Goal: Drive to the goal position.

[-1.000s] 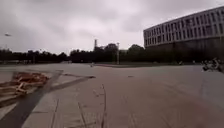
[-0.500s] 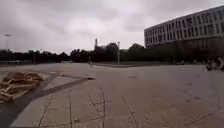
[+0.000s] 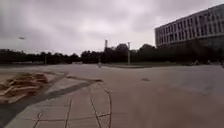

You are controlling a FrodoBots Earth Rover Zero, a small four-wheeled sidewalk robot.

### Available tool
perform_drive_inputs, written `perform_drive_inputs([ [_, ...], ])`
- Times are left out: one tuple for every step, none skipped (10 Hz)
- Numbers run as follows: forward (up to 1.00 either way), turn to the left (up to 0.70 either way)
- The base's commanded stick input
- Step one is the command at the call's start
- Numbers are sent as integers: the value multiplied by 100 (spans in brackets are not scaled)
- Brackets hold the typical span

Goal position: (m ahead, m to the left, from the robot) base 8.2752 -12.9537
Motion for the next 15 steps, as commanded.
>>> perform_drive_inputs([
  [70, 35],
  [70, 22],
  [70, 2],
  [70, 0],
  [70, 0],
  [70, 0],
  [70, 0],
  [70, 0],
  [70, 0],
  [70, 0],
  [70, 0],
  [70, 0],
  [70, 0],
  [70, 0],
  [70, -35],
])
